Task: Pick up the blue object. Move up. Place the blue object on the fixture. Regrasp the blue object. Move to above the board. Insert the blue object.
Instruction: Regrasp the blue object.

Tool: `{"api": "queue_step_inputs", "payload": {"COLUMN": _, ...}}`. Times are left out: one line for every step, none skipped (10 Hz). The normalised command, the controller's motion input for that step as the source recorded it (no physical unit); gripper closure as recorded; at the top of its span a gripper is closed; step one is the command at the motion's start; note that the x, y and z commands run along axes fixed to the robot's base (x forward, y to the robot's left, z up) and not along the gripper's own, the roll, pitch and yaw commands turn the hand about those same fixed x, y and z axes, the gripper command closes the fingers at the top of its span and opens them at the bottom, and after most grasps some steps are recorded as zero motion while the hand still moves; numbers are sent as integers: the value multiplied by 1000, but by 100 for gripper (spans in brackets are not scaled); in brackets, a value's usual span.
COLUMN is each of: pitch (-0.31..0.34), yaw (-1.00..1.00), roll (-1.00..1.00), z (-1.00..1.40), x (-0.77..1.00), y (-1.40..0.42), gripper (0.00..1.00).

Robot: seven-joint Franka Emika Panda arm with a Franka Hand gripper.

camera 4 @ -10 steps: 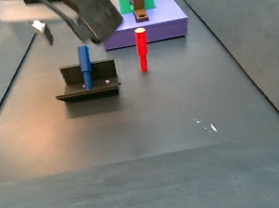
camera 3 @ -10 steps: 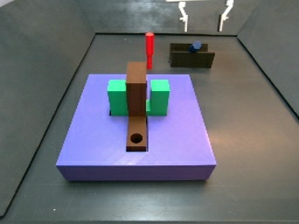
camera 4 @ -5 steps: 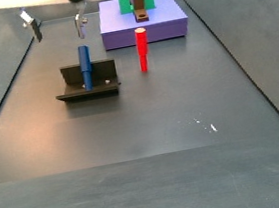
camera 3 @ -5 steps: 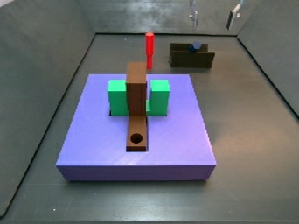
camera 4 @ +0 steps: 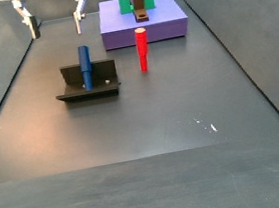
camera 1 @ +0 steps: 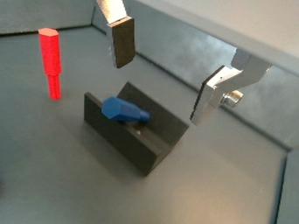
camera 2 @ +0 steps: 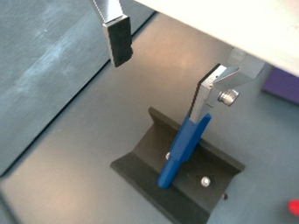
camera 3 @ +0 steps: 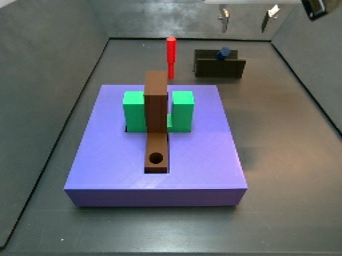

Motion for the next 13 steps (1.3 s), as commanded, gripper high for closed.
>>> {"api": "queue_step_inputs", "payload": {"pitch": 43, "yaw": 340, "roll": 1000, "z": 0, "x": 0, "y": -40, "gripper": 0}}
{"api": "queue_step_inputs", "payload": {"pitch": 100, "yaw": 389, "roll": 1000, "z": 0, "x": 0, "y": 0, "gripper": 0}}
{"api": "queue_step_inputs", "payload": {"pitch": 114, "yaw": 411, "roll": 1000, "z": 0, "x": 0, "y": 0, "gripper": 0}}
{"api": "queue_step_inputs", "payload": {"pitch": 77, "yaw": 423, "roll": 1000, "z": 0, "x": 0, "y": 0, "gripper": 0}}
{"api": "queue_step_inputs", "payload": {"pitch": 97, "yaw": 420, "roll": 1000, "z": 0, "x": 0, "y": 0, "gripper": 0}}
{"api": "queue_step_inputs", "payload": {"pitch": 146, "yaw": 414, "roll": 1000, "z": 0, "x": 0, "y": 0, "gripper": 0}}
{"api": "queue_step_inputs", "payload": {"pitch": 151, "yaw": 403, "roll": 1000, "z": 0, "x": 0, "y": 0, "gripper": 0}}
{"api": "queue_step_inputs", "payload": {"pitch": 0, "yaw": 337, "roll": 1000, "z": 0, "x": -34, "y": -100, "gripper": 0}}
{"api": "queue_step_inputs", "payload": {"pitch": -186, "yaw": 126, "roll": 731, "z": -454, "x": -20, "y": 0, "gripper": 0}}
{"api": "queue_step_inputs", "payload": {"pitch": -106, "yaw": 80, "roll": 183, "z": -97, "x": -34, "y": 0, "gripper": 0}}
{"api": "queue_step_inputs", "payload": {"pitch": 0, "yaw": 0, "roll": 40, "z": -60, "x": 0, "y": 0, "gripper": 0}}
{"api": "queue_step_inputs", "payload": {"pitch": -26, "yaw": 0, "roll": 66, "z": -177, "x": -54, "y": 0, "gripper": 0}}
{"api": "queue_step_inputs", "payload": {"pitch": 0, "yaw": 0, "roll": 106, "z": -254, "x": 0, "y": 0, "gripper": 0}}
